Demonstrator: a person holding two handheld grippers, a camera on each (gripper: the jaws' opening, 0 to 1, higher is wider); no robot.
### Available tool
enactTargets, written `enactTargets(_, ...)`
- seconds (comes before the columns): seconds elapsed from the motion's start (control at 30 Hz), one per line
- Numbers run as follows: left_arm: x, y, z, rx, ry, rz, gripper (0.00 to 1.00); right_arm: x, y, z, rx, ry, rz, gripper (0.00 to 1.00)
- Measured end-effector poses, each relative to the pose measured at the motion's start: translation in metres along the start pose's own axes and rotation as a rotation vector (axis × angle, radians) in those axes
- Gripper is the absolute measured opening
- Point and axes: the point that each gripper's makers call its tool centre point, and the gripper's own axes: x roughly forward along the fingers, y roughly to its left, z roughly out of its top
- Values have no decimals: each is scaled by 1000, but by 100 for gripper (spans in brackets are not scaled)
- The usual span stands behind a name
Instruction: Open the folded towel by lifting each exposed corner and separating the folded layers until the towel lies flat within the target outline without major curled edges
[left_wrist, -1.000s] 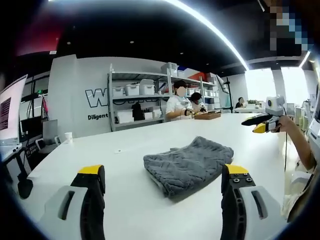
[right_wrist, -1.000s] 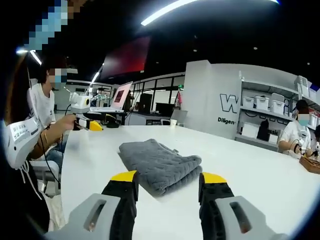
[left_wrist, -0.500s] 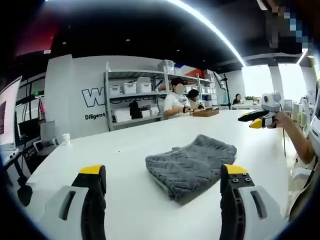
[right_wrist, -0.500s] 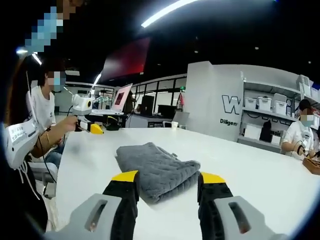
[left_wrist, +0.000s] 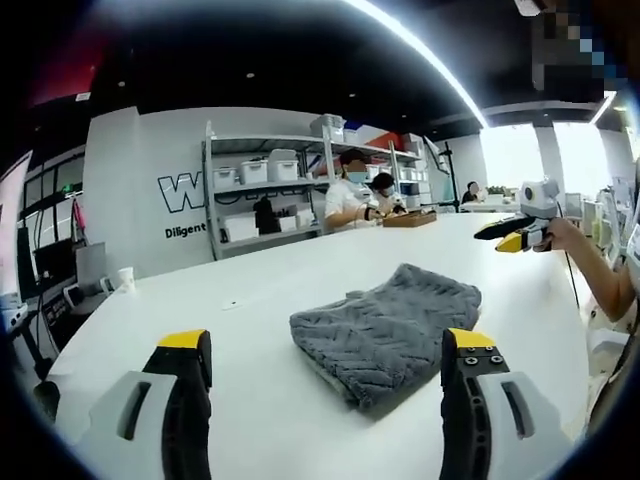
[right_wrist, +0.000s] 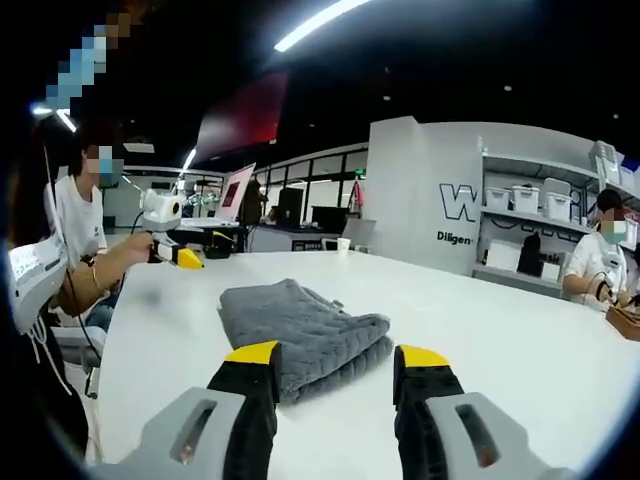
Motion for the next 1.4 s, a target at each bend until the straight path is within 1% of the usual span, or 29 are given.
enactTargets(0.03, 2, -1, 0, 2, 1, -2, 94, 1, -3, -4, -36, 28, -21, 41)
enactTargets(0.07, 5, -5, -3, 12, 15, -24, 93, 1, -5, -5, -65, 39, -31, 42)
enactTargets(0.17, 9, -9, -6, 12, 28, -45, 93, 5, -4, -4, -42, 32, -22, 41)
enactTargets(0.3, 14, -12, -8, 22, 43, -61, 93, 10, -3, 0, -13, -3, 9, 41)
enactTargets(0.33, 15, -12, -8, 19, 41, -63, 94, 12, 0, 2, 17, -18, 30, 41)
enactTargets(0.47, 20, -12, -7, -5, 33, -77, 93, 17, 0, 0, 16, -7, 36, 41)
enactTargets(0.57, 24, -12, -4, -28, 15, -97, 93, 22, 0, -2, 19, -2, 47, 41)
enactTargets(0.6, 25, -11, -5, -31, 19, -97, 92, 23, 0, -2, 18, -3, 52, 41)
enactTargets(0.7, 30, -10, -6, -25, 25, -93, 92, 28, -1, -2, 57, -21, 74, 41)
enactTargets(0.87, 37, -6, -7, -6, 40, -95, 90, 33, -5, 0, 69, -30, 79, 41)
enactTargets(1.03, 41, -1, -7, -7, 46, -97, 87, 38, -6, 1, 57, -20, 80, 41)
enactTargets(1.17, 47, 3, -4, -1, 49, -93, 87, 44, -8, 4, 44, -14, 85, 40)
enactTargets(1.23, 49, 4, -4, 6, 50, -103, 86, 49, -10, 5, 35, -10, 84, 40)
enactTargets(1.3, 52, 4, -3, -7, 50, -112, 84, 51, -12, 6, 33, -8, 83, 40)
enactTargets(1.33, 54, 7, -2, -20, 43, -106, 83, 54, -12, 7, 25, -6, 84, 40)
enactTargets(1.4, 56, 10, -2, -14, 47, -100, 83, 57, -12, 8, 22, -5, 88, 40)
